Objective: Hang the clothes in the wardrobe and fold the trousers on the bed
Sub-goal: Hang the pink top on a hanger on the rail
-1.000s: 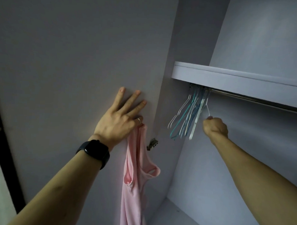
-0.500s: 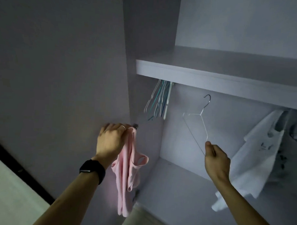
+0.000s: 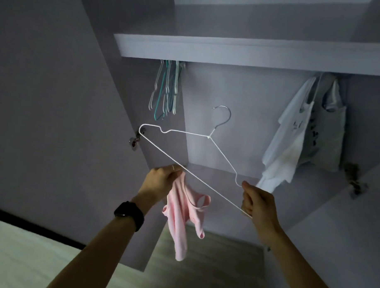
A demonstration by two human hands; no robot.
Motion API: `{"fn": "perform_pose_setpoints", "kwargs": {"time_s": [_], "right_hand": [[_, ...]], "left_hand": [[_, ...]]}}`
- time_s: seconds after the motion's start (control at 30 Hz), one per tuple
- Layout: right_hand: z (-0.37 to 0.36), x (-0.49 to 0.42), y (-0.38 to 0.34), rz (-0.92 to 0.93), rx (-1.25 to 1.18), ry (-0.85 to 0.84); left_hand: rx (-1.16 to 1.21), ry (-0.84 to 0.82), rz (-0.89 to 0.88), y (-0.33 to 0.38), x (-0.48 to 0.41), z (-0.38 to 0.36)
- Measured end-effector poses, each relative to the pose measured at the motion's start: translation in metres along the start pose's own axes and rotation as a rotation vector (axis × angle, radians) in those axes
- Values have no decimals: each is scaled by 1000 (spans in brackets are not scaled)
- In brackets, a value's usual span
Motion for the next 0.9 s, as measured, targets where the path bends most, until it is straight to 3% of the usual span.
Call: {"fn": "perform_pose_setpoints", "kwargs": {"time_s": [0.1,0.23,0.4,0.53,0.6,0.67,0.73,0.8,0.9], "right_hand": [[17,-7,1,24,1,56],[29,-9,11,10,-24,107],[24,-2,24,-11,44,115],[15,1,39,-20,157,74],[12,5,42,69,218,39],[7,8,42,189,407,-66],[-4,11,51,125,505,-215],[-16,8,52,1,373,-314],[-29,-21,26,-161,37,-218]], "left_hand": [[165,85,116,5,-3,9],[670,-24,340,3,-3,-2],[831,-70,544,-5,-6,-17],[811,-76,640,-15,-6,-28],[774,-76,639,-16,-6,-29],[715,-74,587,-13,-8,-25],[625,-78,477,-3,-14,-17],[517,-112,347,13,-19,-11],[262,-214,181,33,-21,-12]]}}
Point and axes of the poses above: each hand's wrist, its own x-axis away from the middle knuckle, its own z-axis out of the back of the hand, y = z × x, the point moved 10 cm from there along -x, towards the middle knuckle, and after that the axes turned 12 degrees about y, right-handed, at the moved point
